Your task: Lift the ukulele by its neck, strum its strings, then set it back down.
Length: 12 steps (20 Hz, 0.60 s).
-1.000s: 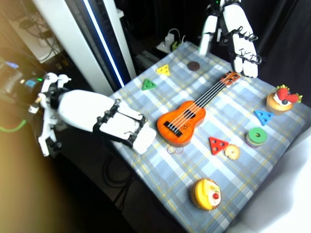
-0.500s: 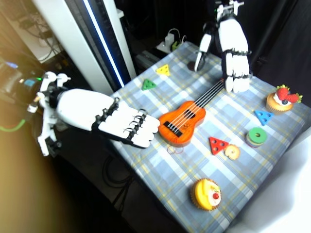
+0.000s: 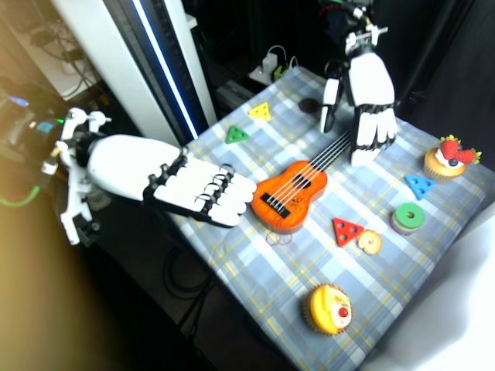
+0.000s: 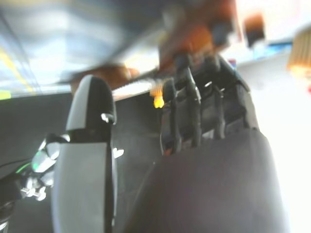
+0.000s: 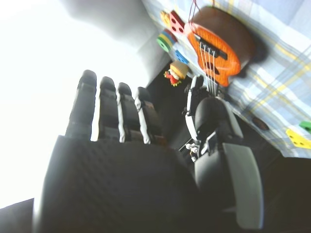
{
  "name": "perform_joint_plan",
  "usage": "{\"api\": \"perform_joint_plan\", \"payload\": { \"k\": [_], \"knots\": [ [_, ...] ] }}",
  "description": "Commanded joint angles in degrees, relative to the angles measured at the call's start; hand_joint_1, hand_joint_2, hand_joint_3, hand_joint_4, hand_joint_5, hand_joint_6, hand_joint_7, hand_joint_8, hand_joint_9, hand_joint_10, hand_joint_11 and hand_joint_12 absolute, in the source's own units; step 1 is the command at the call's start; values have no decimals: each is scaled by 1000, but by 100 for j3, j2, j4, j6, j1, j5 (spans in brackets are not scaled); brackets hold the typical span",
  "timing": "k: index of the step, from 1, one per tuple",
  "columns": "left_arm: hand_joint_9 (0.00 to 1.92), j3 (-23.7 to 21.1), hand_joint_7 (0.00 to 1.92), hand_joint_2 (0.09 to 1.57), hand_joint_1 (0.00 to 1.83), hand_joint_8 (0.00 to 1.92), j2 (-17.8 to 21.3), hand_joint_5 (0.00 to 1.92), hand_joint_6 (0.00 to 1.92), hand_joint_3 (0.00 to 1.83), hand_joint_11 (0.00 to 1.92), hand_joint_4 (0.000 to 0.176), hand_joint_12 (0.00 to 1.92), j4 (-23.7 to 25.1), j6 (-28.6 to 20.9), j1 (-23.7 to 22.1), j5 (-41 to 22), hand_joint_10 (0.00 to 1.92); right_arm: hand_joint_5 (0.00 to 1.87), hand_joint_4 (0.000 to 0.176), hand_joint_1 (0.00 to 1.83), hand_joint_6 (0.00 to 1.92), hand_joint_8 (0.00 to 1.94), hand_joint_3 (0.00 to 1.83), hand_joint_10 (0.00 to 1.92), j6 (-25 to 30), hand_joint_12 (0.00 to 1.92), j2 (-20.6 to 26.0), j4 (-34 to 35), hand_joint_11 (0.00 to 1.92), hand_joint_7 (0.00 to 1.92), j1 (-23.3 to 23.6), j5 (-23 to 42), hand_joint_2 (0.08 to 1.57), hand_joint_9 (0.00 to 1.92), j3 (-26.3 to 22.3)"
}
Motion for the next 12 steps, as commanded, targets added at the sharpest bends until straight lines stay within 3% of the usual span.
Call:
{"api": "perform_joint_plan", "payload": {
  "k": [1, 2, 3, 4, 5, 6, 7, 8, 10, 11, 12],
  "knots": [
    [218, 47, 521, 1086, 1011, 27, -50, 318, 494, 2, 0, 37, 1769, -43, 45, 10, -436, 874, 0, 0, 333, 0, 0, 0, 0, 22, 0, 76, -21, 0, 0, 78, 809, 1350, 0, -19],
    [206, 64, 551, 1099, 1017, 48, -61, 310, 598, 1, 0, 35, 1723, -78, 45, 40, -413, 977, 0, 0, 333, 0, 0, 0, 0, 29, 0, 85, -23, 0, 0, 77, 827, 1348, 0, -25],
    [264, 84, 475, 1099, 1126, 710, -78, 361, 909, 0, 112, 0, 1834, -102, 45, 70, -403, 1274, 0, 0, 365, 0, 0, 0, 0, 38, 0, 89, -23, 0, 0, 77, 849, 1345, 0, -28],
    [283, 123, 375, 1108, 1164, 1231, -112, 372, 1139, 1, 191, 0, 1904, -145, 45, 94, -367, 1522, 0, 0, 350, 0, 0, 0, 0, 56, 0, 90, -23, 0, 0, 77, 872, 1345, 0, -28],
    [342, 175, 607, 1254, 1122, 1483, -154, 585, 1401, 6, 241, 13, 1901, -209, 46, 120, -351, 1563, 0, 0, 326, 0, 0, 2, 0, 67, 0, 90, -23, 0, 0, 77, 893, 1353, 0, -28],
    [599, 190, 757, 1218, 1186, 1498, -166, 795, 1148, 0, 609, 0, 1917, -237, 46, 131, -352, 1689, 0, 0, 324, 0, 0, 4, 0, 69, 0, 90, -23, 0, 0, 77, 900, 1357, 0, -27],
    [872, 196, 799, 1123, 1302, 1836, -174, 749, 1576, 0, 1034, 0, 1920, -255, 46, 133, -366, 1875, 0, 0, 329, 0, 0, 9, 0, 77, 0, 90, -24, 0, 0, 77, 925, 1369, 0, -28],
    [1050, 191, 896, 1102, 1354, 1904, -174, 742, 1852, 0, 1271, 0, 1921, -253, 48, 128, -377, 1912, 0, 0, 347, 0, 0, 10, 0, 90, 0, 92, -24, 0, 0, 75, 941, 1381, 0, -28],
    [1233, 161, 1003, 1120, 1337, 1920, -158, 790, 1918, 0, 1414, 0, 1921, -246, 49, 111, -455, 1921, 0, 3, 401, 0, 0, 5, 0, 136, 0, 95, -29, 0, 0, 64, 1021, 1383, 0, -28],
    [1279, 137, 1044, 1108, 1315, 1921, -139, 817, 1920, 0, 1436, 0, 1921, -248, 49, 107, -516, 1921, 0, 13, 445, 0, 0, 3, 0, 175, 0, 98, -39, 0, 0, 56, 1070, 1385, 0, -28],
    [1345, 105, 1088, 1104, 1353, 1921, -115, 834, 1921, 0, 1493, 0, 1921, -251, 49, 102, -577, 1921, 0, 34, 509, 0, 0, 1, 0, 227, 0, 106, -53, 0, 0, 48, 1119, 1386, 0, -28]
  ]
}}
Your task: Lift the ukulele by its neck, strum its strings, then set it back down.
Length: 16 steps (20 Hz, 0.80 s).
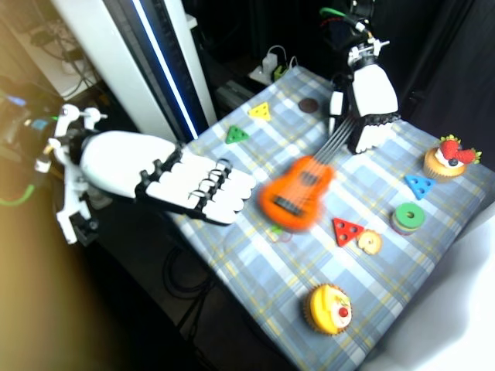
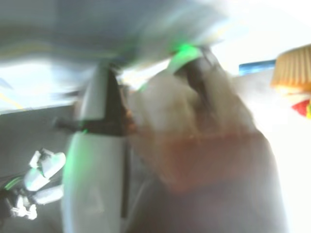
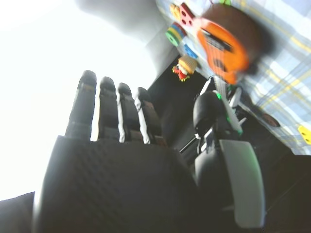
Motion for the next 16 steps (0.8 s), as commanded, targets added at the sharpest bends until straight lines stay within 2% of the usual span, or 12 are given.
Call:
{"api": "perform_joint_plan", "payload": {
  "k": [1, 2, 3, 6, 8, 9, 10, 14, 15, 16],
  "knots": [
    [1359, -31, 1103, 1107, 1332, 1921, 32, 863, 1921, 0, 1491, 0, 1921, 26, -12, -50, -449, 1921, 0, 51, 510, 0, 0, 0, 0, 70, 0, 68, -63, 0, 0, 42, 855, 1379, 0, 3],
    [1345, -78, 1095, 1104, 1337, 1921, 70, 872, 1921, 0, 1477, 0, 1921, 43, -14, -81, -524, 1921, 0, 35, 475, 0, 0, 0, 0, 144, 0, 76, -120, 0, 0, 38, 912, 1379, 0, 3],
    [1303, -120, 1056, 1110, 1357, 1921, 106, 853, 1921, 1, 1445, 0, 1921, 104, -77, -139, -627, 1921, 0, 46, 410, 0, 0, 6, 0, 239, 0, 79, -209, 0, 0, 37, 969, 1394, 0, 4],
    [1250, -119, 1039, 1118, 1362, 1921, 118, 859, 1921, 3, 1375, 0, 1921, 242, -260, -278, -769, 1921, 0, 59, 461, 0, 0, 8, 0, 273, 0, 65, -329, 0, 0, 78, 991, 1421, 0, 7],
    [1242, -126, 1046, 1119, 1404, 1921, 117, 868, 1921, 3, 1364, 0, 1921, 431, -460, -402, -875, 1921, 0, 42, 521, 0, 0, 6, 0, 273, 0, -9, -390, 0, 0, 131, 986, 1432, 0, 44],
    [1252, -133, 1052, 1119, 1417, 1921, 119, 882, 1921, 2, 1372, 0, 1921, 484, -530, -418, -910, 1921, 0, 34, 472, 0, 0, 1, 0, 273, 0, -49, -403, 0, 0, 170, 965, 1422, 0, 69],
    [1262, -156, 1065, 1128, 1396, 1921, 131, 899, 1921, 5, 1380, 0, 1921, 513, -554, -433, -970, 1921, 0, 34, 487, 0, 0, 4, 0, 272, 0, -99, -422, 0, 0, 227, 911, 1432, 0, 100],
    [1238, -194, 1057, 1142, 1326, 1921, 157, 881, 1921, 5, 1348, 0, 1921, 660, -715, -476, -1093, 1921, 61, 52, 627, 17, 0, 0, 0, 67, 0, -360, -458, 0, 0, 517, 503, 1389, 0, 259],
    [1256, -198, 1076, 1137, 1339, 1921, 154, 887, 1921, 1, 1371, 0, 1921, 672, -715, -486, -1104, 1921, 90, 61, 528, 24, 0, 0, 0, -7, 0, -402, -458, 0, 0, 573, 434, 1382, 0, 272],
    [1259, -200, 1063, 1144, 1343, 1921, 149, 854, 1921, 4, 1382, 0, 1921, 686, -717, -495, -1112, 1921, 139, 77, 481, 36, 0, 0, 0, -71, 0, -440, -457, 0, 0, 627, 372, 1377, 0, 285]
  ]
}}
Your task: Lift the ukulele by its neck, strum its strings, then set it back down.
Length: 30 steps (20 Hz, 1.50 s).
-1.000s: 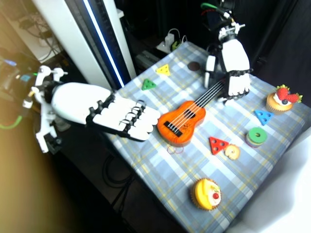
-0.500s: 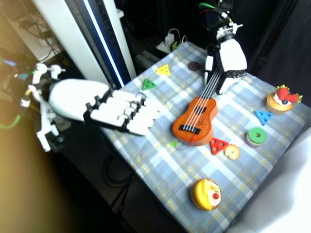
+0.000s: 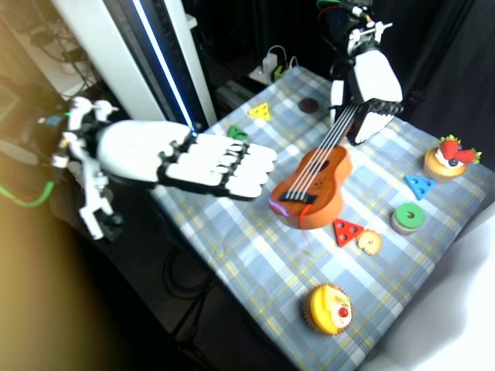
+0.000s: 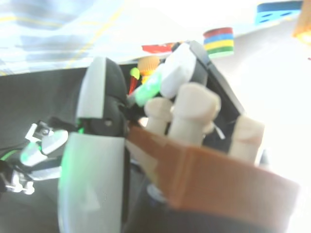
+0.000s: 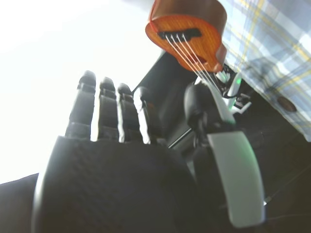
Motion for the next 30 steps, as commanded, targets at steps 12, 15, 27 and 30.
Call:
{"api": "perform_joint_plan", "payload": {
  "k": [12, 15, 27, 30],
  "knots": [
    [1206, -42, 1035, 1155, 1356, 1921, -21, 876, 1921, 2, 1331, 0, 1921, 271, -252, -114, -694, 1921, 250, 28, 650, 3, 0, 0, 0, -533, 0, -550, -55, 0, 0, 780, -193, 1322, 0, 412],
    [1199, -62, 1029, 1139, 1380, 1921, -16, 876, 1921, 0, 1325, 0, 1921, 294, -269, -110, -739, 1921, 300, 19, 957, 12, 0, 0, 0, -1015, 0, -709, 20, 0, 0, 955, -484, 1201, 0, 430],
    [1277, -47, 1080, 1150, 1337, 1921, 38, 868, 1921, 3, 1401, 0, 1921, 260, -364, -100, -870, 1921, 544, 51, 52, 90, 0, 0, 0, -871, 0, -491, -606, 0, 0, 999, -858, 1265, 0, 57],
    [1288, 10, 1095, 1150, 1356, 1921, 19, 886, 1921, 3, 1408, 0, 1921, 177, -364, -93, -835, 1921, 696, 66, 93, 149, 8, 9, 0, 77, 0, -260, -1103, 0, 27, 999, -626, 1300, 0, 33]
  ]
}}
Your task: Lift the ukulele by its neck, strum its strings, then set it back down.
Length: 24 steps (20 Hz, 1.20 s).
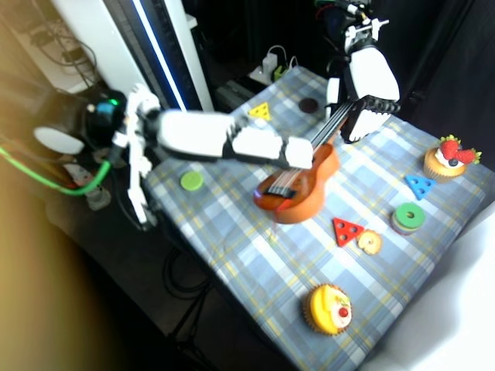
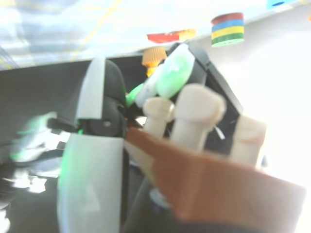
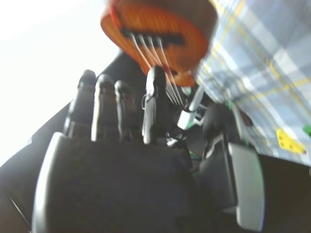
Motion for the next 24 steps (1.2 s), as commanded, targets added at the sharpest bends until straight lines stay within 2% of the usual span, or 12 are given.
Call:
{"api": "perform_joint_plan", "payload": {
  "k": [1, 2, 3, 4, 5, 6, 8, 11, 19, 22, 23, 24],
  "knots": [
    [1272, 16, 1083, 1153, 1349, 1921, 2, 863, 1921, 3, 1392, 0, 1921, 11, -52, -73, -659, 1921, 826, 66, 219, 121, 1, 4, 0, 180, 0, 109, -12, 0, 40, 72, 889, 1282, 0, 11],
    [1267, 25, 1077, 1151, 1354, 1921, -1, 858, 1921, 2, 1389, 0, 1921, -4, -52, -62, -648, 1921, 866, 89, 214, 80, 0, 0, 0, 368, 0, 154, -93, 0, 68, 71, 998, 1280, 0, 8],
    [1270, 30, 1082, 1156, 1349, 1921, -1, 868, 1921, 3, 1393, 0, 1921, -9, -52, -56, -620, 1921, 755, 66, 200, 19, 1, 0, 0, 498, 0, 193, -114, 0, 77, 70, 1123, 1280, 0, 2],
    [1254, 33, 1074, 1158, 1360, 1921, -1, 869, 1921, 2, 1375, 0, 1921, -6, -52, -49, -574, 1921, 573, 84, 254, 3, 0, 3, 0, 513, 0, 215, -111, 0, 49, 70, 1214, 1290, 0, -16],
    [1255, 37, 1077, 1152, 1376, 1921, -1, 871, 1921, 0, 1377, 0, 1921, 48, -52, -39, -472, 1921, 479, 63, 245, 0, 0, 18, 0, 514, 0, 268, -50, 0, 12, 69, 1344, 1336, 0, -52],
    [1185, 33, 1024, 1157, 1384, 1921, 7, 835, 1921, 1, 1298, 0, 1921, 114, -52, -30, -367, 1921, 346, 6, 328, 1, 2, 24, 0, 514, 0, 326, 0, 0, 17, 54, 1427, 1406, 0, -81],
    [1167, 11, 1001, 1157, 1368, 1921, 52, 820, 1921, 1, 1294, 0, 1921, 245, -51, -11, -186, 1921, 301, 0, 418, 5, 0, 23, 0, 514, 0, 391, 98, 0, 3, 8, 1514, 1435, 0, -100],
    [1162, -32, 999, 1146, 1379, 1921, 165, 847, 1921, 0, 1286, 0, 1921, 498, -51, -23, 166, 1921, 224, 45, 366, 1, 0, 0, 0, 514, 0, 474, 275, 0, 0, -114, 1663, 1459, 0, -102],
    [1243, 238, 1047, 1130, 1285, 1921, 49, 883, 1921, 0, 1393, 0, 1921, 1108, -47, -388, 1443, 1921, 252, 0, 556, 30, 6, 0, 0, 514, 0, 536, 460, 0, 20, -267, 1873, 1427, 0, -105],
    [946, 361, 719, 1223, 1060, 1921, -80, 746, 1433, 25, 1100, 0, 1921, 487, 712, -444, 1603, 1921, 243, 0, 634, 24, 2, 0, 0, 514, 0, 526, 471, 0, 11, -283, 1883, 1434, 0, -105],
    [727, 360, 731, 1267, 1112, 1630, -100, 640, 1439, 18, 761, 0, 1921, 241, 1029, -443, 1603, 1827, 233, 0, 644, 19, 0, 4, 0, 514, 0, 526, 471, 0, 5, -286, 1885, 1444, 0, -106],
    [325, 376, 376, 1184, 836, 737, -121, 254, 750, 0, 111, 40, 1694, 178, 1105, -430, 1610, 1052, 217, 0, 572, 11, 2, 6, 0, 514, 0, 527, 471, 0, 11, -298, 1891, 1453, 0, -108]
  ]
}}
